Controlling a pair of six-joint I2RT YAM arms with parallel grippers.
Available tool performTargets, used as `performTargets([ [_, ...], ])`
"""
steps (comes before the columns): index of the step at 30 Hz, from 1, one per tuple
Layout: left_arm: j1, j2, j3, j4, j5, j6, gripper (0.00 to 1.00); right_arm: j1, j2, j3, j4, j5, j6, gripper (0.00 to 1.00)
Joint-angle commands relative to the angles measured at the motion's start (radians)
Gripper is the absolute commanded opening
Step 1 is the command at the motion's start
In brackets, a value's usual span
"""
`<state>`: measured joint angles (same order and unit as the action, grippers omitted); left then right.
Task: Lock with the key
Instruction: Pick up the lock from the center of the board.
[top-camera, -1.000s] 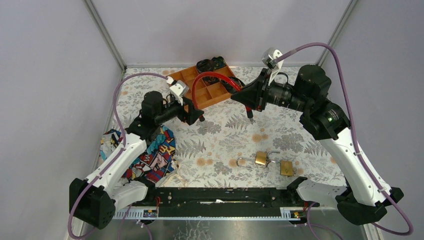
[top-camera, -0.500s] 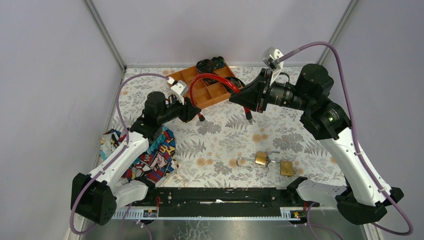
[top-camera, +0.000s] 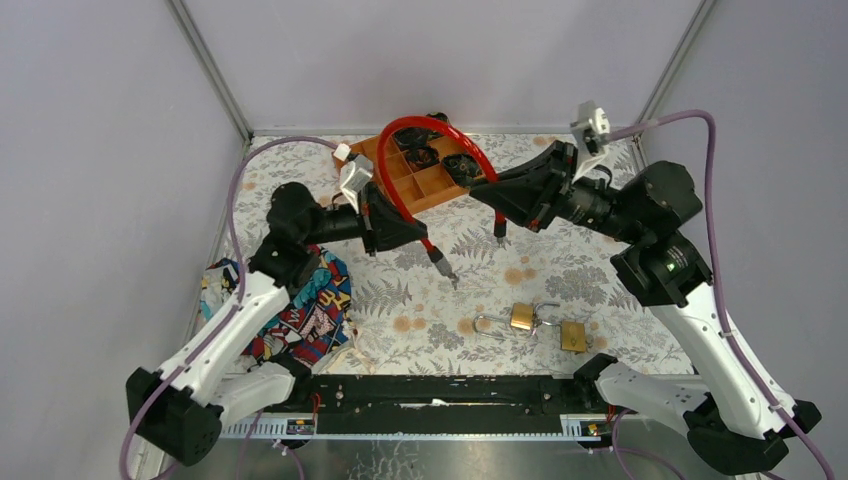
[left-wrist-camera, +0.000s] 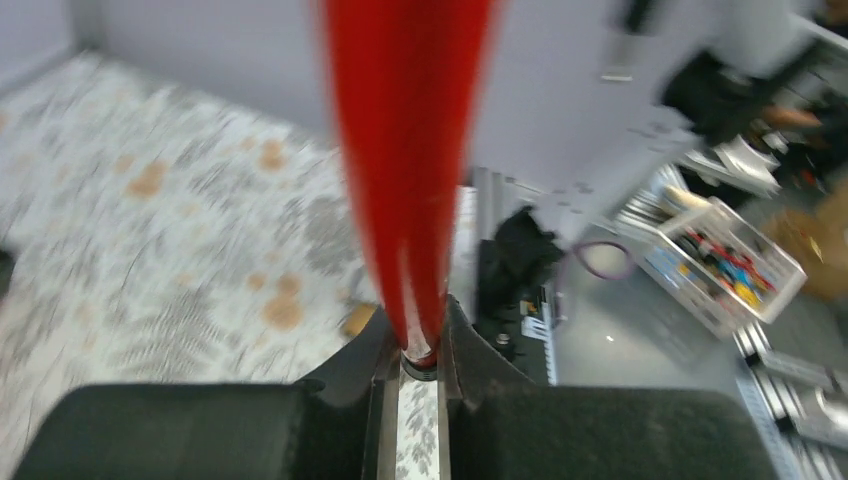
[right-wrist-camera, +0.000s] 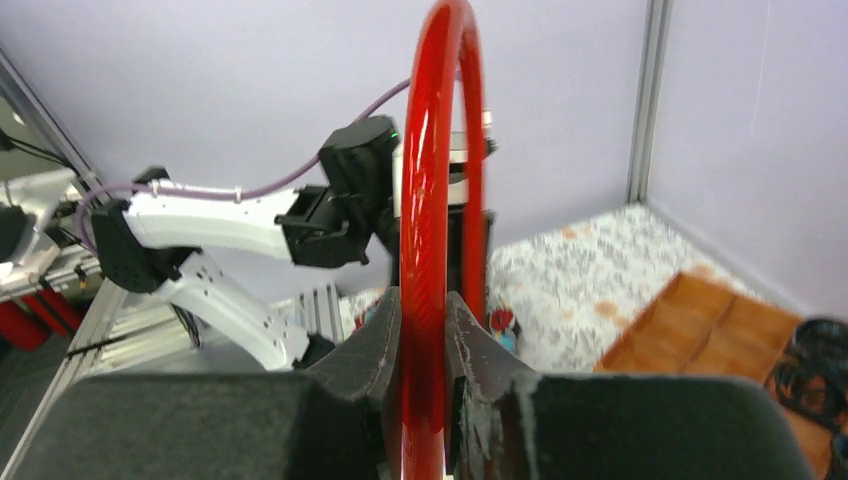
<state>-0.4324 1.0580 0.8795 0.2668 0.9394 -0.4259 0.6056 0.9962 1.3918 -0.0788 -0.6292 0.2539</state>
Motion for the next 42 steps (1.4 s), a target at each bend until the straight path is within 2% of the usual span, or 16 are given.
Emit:
performTargets([
  [1,-0.111,-0.114,0.146,0.188,0.228,-0.003,0.00,-0.005,-0.004,-0.029,0.325,0.008,0.108,0.00],
  [6,-0.157,-0.122,0.197,0.221,0.312,-0.046,0.00,-0.005,0.002,-0.057,0.302,-0.060,0.057,0.00],
  [8,-0.156,-0.134,0.215,0.122,0.309,0.054,0.00,-0.005,-0.014,-0.078,0.257,-0.071,-0.006,0.00],
  [10,-0.157,-0.139,0.232,-0.008,0.257,0.144,0.00,-0.004,-0.008,-0.083,0.175,-0.064,-0.049,0.00],
  [13,-0.157,-0.144,0.216,-0.040,0.119,0.111,0.00,-0.004,-0.006,-0.121,0.109,-0.035,-0.078,0.00],
  [14,-0.157,-0.145,0.209,-0.040,0.078,0.088,0.00,-0.004,-0.007,-0.132,0.090,-0.023,-0.097,0.05],
  [16,-0.157,-0.146,0.197,-0.051,-0.008,0.051,0.00,-0.005,-0.006,-0.141,0.025,0.042,-0.121,0.32],
  [18,-0.157,-0.147,0.196,-0.120,-0.096,0.060,0.00,-0.005,0.001,-0.127,-0.051,0.105,-0.162,0.53],
  [21,-0.157,-0.156,0.192,-0.201,-0.198,0.105,0.00,-0.007,0.018,-0.066,-0.199,0.160,-0.224,0.94],
  [22,-0.157,-0.161,0.191,-0.220,-0.233,0.114,0.00,-0.007,0.023,-0.044,-0.235,0.177,-0.239,0.99],
  [26,-0.157,-0.172,0.175,-0.247,-0.271,0.169,0.00,-0.007,0.015,0.014,-0.330,0.228,-0.319,1.00],
  [29,-0.155,-0.171,0.170,-0.291,-0.293,0.272,0.00,-0.007,0.000,0.066,-0.420,0.185,-0.395,1.00],
  [33,-0.131,-0.162,0.165,-0.364,-0.202,0.446,0.00,-0.007,-0.005,0.156,-0.579,0.084,-0.513,1.00],
  [36,-0.098,-0.130,0.183,-0.432,-0.092,0.492,0.00,-0.007,0.003,0.233,-0.733,-0.062,-0.608,1.00],
  [40,-0.079,-0.079,0.214,-0.555,-0.053,0.541,0.00,-0.007,-0.007,0.211,-0.626,0.048,-0.496,1.00],
  [42,-0.078,-0.089,0.200,-0.551,-0.014,0.549,0.00,-0.007,-0.003,0.164,-0.564,0.075,-0.461,0.98],
])
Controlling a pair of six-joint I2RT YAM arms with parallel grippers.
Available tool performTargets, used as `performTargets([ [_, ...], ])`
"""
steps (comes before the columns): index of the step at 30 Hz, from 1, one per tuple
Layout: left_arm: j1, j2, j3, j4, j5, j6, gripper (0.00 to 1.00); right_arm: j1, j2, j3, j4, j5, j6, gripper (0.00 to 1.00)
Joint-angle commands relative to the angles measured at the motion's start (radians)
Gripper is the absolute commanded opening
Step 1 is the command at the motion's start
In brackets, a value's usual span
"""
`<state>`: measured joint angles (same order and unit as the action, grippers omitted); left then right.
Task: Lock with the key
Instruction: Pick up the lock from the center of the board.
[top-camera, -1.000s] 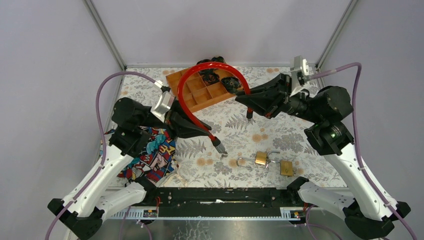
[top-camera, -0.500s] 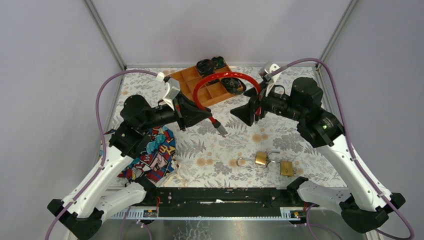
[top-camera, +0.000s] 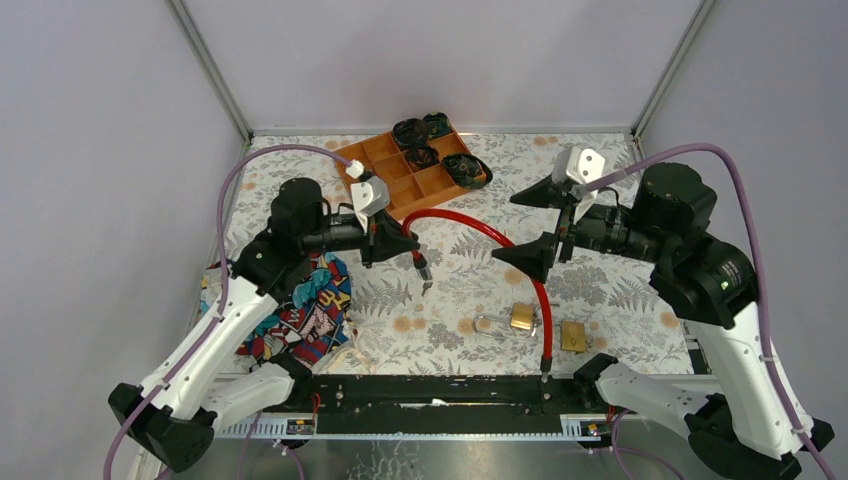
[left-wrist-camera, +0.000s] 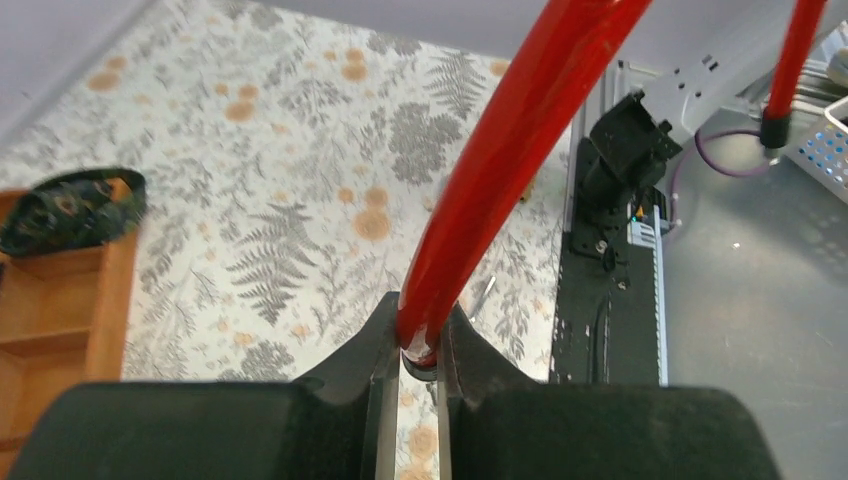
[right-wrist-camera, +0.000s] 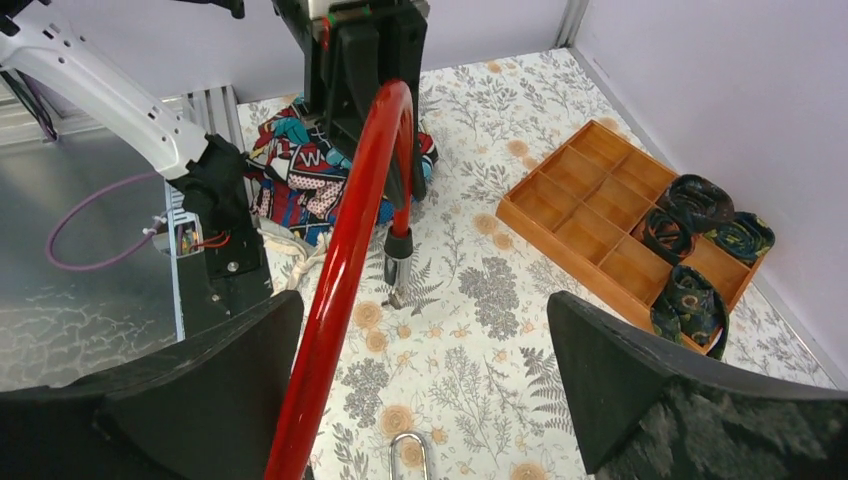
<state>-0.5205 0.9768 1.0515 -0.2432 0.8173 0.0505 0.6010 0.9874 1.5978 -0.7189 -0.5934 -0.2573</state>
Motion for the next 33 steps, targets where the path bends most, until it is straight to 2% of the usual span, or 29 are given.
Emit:
performTargets([
  [1,0.010,-0.012,0.022,-0.030,0.123,0.066,0.00,-0.002,0.013,-0.061,0.093,0.026,0.059,0.97],
  [4,0.009,-0.004,0.032,-0.023,0.134,0.042,0.00,-0.003,0.053,-0.083,0.127,-0.015,0.090,0.93],
  [7,0.010,-0.010,0.034,-0.049,0.166,0.083,0.00,-0.003,0.080,-0.084,0.121,0.007,0.085,0.84],
  [9,0.010,-0.013,0.036,-0.073,0.225,0.109,0.00,-0.003,0.089,-0.091,0.115,0.022,0.069,0.67],
  [12,0.009,-0.013,0.036,-0.119,0.293,0.141,0.00,-0.002,0.102,-0.098,0.118,0.003,0.082,0.34],
  [14,0.010,-0.015,0.025,-0.113,0.283,0.145,0.00,-0.002,0.109,-0.095,0.139,-0.008,0.115,0.05],
  [15,0.010,-0.018,0.019,-0.097,0.248,0.139,0.00,-0.002,0.109,-0.096,0.164,0.001,0.150,0.00],
  [16,0.010,-0.023,0.003,-0.070,0.189,0.121,0.04,-0.003,0.108,-0.105,0.195,0.011,0.194,0.00],
  [17,0.009,-0.029,-0.016,-0.024,0.092,0.083,0.33,-0.002,0.107,-0.114,0.225,0.023,0.262,0.00],
  [18,0.008,-0.033,-0.037,0.022,-0.021,0.047,0.57,-0.003,0.109,-0.119,0.254,0.034,0.322,0.00],
  [19,0.008,-0.037,-0.056,0.059,-0.135,0.024,0.71,-0.002,0.108,-0.125,0.276,0.065,0.378,0.00],
  [20,0.009,-0.038,-0.067,0.084,-0.233,0.026,0.78,-0.001,0.106,-0.130,0.295,0.109,0.428,0.00],
  [23,0.009,-0.024,-0.080,0.122,-0.435,0.054,0.80,-0.002,0.091,-0.162,0.337,0.266,0.586,0.00],
  [26,0.007,-0.006,-0.085,0.174,-0.550,0.076,0.80,0.001,0.076,-0.195,0.357,0.371,0.727,0.00],
  [30,0.005,0.005,-0.087,0.263,-0.613,0.169,0.81,0.027,0.089,-0.166,0.288,0.468,0.795,0.00],
  [33,0.005,0.025,-0.080,0.290,-0.587,0.278,0.81,0.040,0.103,-0.143,0.250,0.490,0.817,0.00],
])
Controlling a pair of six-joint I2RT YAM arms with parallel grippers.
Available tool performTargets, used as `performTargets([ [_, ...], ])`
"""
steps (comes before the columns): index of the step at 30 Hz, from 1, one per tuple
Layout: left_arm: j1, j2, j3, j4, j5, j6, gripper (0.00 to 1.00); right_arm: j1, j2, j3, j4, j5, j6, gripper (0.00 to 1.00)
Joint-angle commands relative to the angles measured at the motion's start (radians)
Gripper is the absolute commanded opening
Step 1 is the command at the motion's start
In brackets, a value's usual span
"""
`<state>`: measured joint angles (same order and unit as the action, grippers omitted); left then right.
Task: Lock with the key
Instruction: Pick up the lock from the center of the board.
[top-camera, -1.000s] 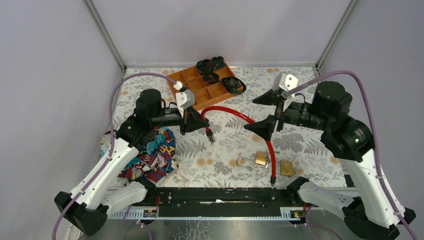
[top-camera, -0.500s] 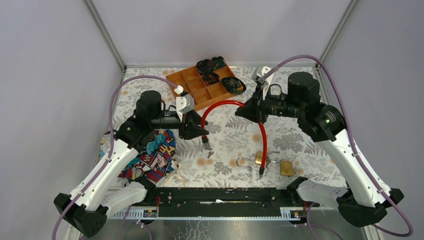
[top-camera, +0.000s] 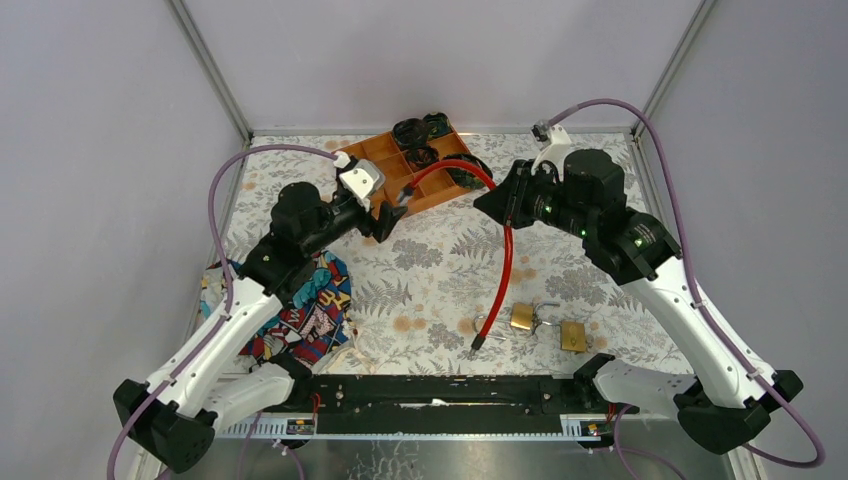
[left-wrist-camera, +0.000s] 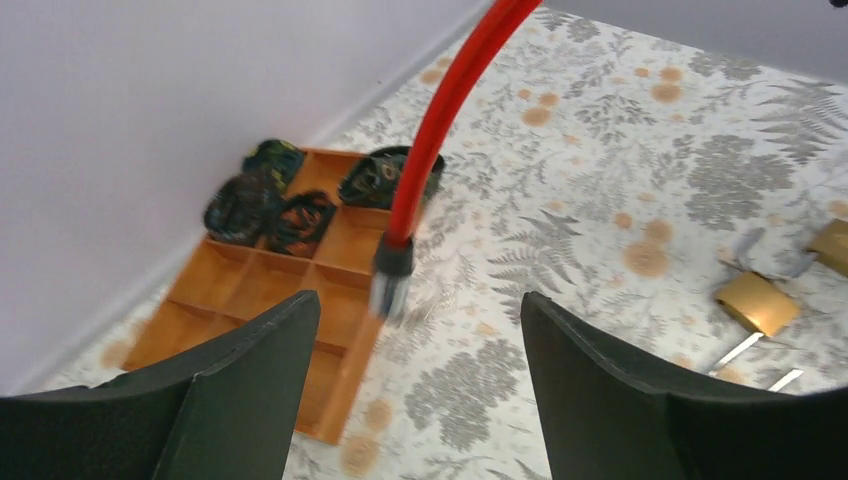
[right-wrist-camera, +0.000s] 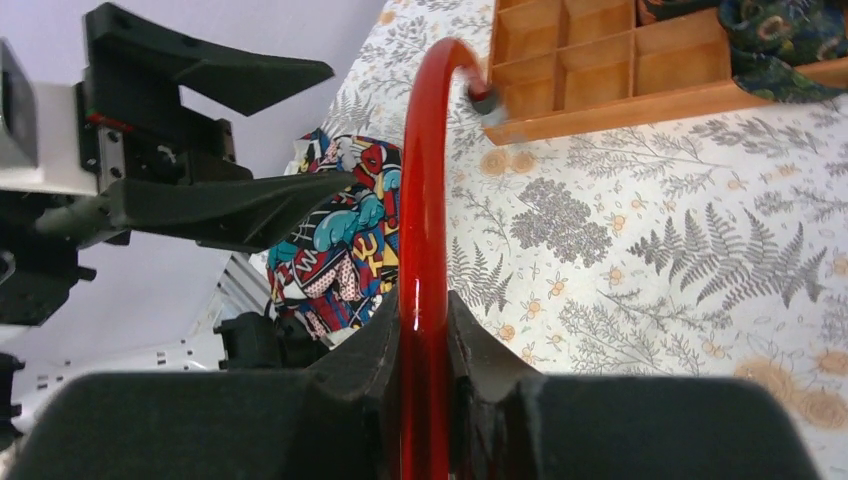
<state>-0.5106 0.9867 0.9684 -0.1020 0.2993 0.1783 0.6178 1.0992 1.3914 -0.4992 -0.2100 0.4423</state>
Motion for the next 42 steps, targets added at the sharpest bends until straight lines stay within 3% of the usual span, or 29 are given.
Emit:
performTargets([
  [1,-0.006,0.024,0.006,0.145,-0.045,0.178,0.82,0.027,-0.004,0.070,0.023,0.100,0.118,0.00],
  [6,-0.015,0.071,0.029,0.051,0.196,0.244,0.87,0.040,0.014,0.110,-0.013,0.096,0.118,0.00],
  [8,-0.038,0.093,0.039,0.054,0.224,0.228,0.89,0.042,0.015,0.119,-0.025,0.110,0.124,0.00],
  [14,-0.093,0.171,0.056,0.185,0.112,0.207,0.89,0.060,0.001,0.094,0.009,0.095,0.172,0.00],
  [22,-0.112,0.193,0.025,0.358,-0.107,0.246,0.70,0.066,-0.004,0.063,0.057,-0.005,0.181,0.00],
  [27,-0.120,0.210,0.006,0.414,-0.107,0.280,0.69,0.070,0.006,0.076,0.072,-0.075,0.170,0.00],
  [32,-0.120,0.234,0.027,0.371,-0.041,0.284,0.70,0.071,0.001,0.083,0.086,-0.111,0.159,0.00],
  [34,-0.120,0.243,0.032,0.376,-0.056,0.273,0.62,0.071,0.001,0.086,0.092,-0.138,0.149,0.00],
  [35,-0.120,0.242,0.033,0.385,-0.083,0.270,0.49,0.071,0.002,0.089,0.092,-0.157,0.141,0.00],
  [37,-0.129,0.224,0.047,0.378,-0.120,0.219,0.04,0.071,-0.001,0.088,0.106,-0.205,0.122,0.00],
  [39,-0.135,0.190,0.074,0.319,-0.084,0.138,0.00,0.071,-0.010,0.083,0.122,-0.254,0.075,0.00],
  [42,-0.135,0.127,0.107,0.180,0.143,-0.071,0.00,0.072,-0.045,0.054,0.132,-0.228,-0.056,0.04],
])
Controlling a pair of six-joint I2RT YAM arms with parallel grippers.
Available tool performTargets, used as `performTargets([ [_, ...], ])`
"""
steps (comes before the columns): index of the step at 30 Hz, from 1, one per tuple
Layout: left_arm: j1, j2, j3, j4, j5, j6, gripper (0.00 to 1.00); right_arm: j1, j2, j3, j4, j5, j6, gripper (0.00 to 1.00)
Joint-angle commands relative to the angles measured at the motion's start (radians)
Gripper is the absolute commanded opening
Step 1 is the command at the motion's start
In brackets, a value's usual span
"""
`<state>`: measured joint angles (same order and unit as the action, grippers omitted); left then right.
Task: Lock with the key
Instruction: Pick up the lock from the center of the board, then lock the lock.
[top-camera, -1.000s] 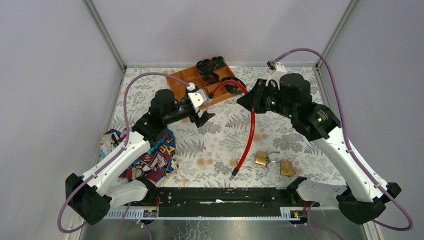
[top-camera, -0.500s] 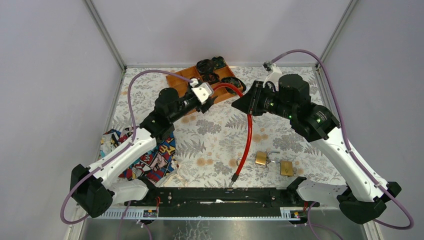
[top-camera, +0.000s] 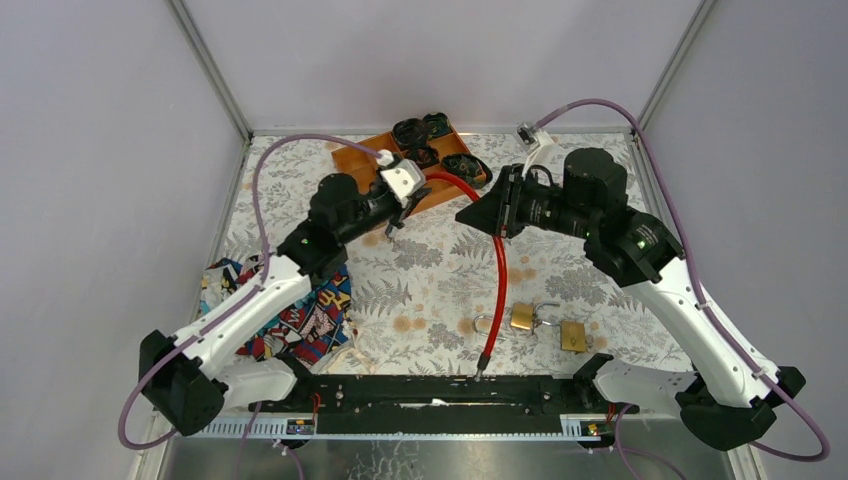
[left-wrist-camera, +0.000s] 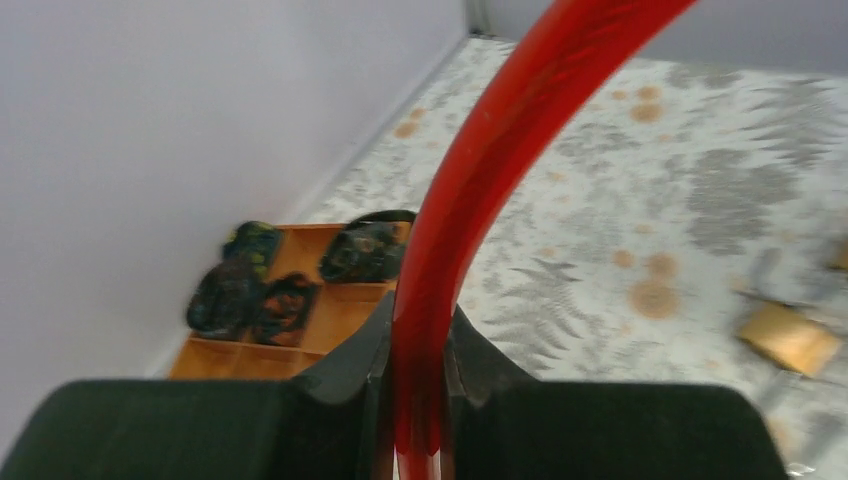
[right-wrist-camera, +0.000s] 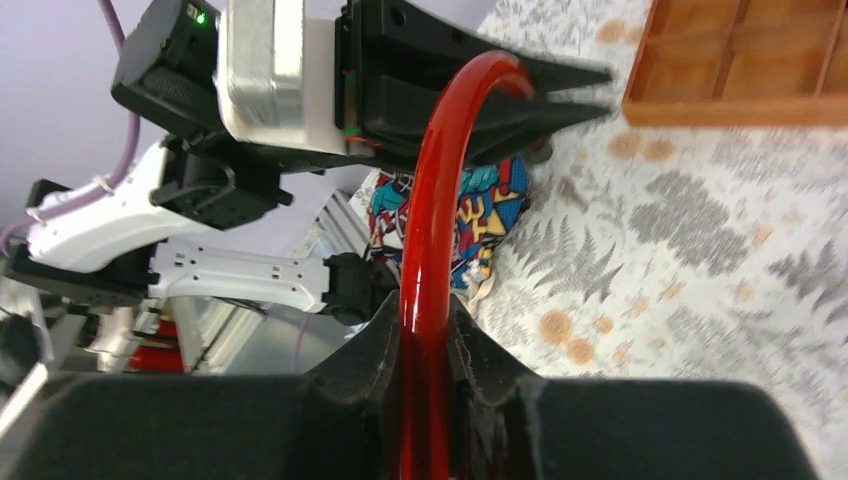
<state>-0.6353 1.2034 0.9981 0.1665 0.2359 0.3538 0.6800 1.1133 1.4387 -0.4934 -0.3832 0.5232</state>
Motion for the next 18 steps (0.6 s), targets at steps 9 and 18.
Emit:
performTargets([
  [9,-0.001,-0.222,0.045,0.098,0.629,-0.838,0.00,0.008,-0.218,-0.190,0.218,-0.027,-0.331,0.66],
  [18,0.194,-0.269,-0.038,0.420,0.767,-1.085,0.00,0.008,-0.294,-0.175,-0.026,-0.001,-0.457,0.75],
])
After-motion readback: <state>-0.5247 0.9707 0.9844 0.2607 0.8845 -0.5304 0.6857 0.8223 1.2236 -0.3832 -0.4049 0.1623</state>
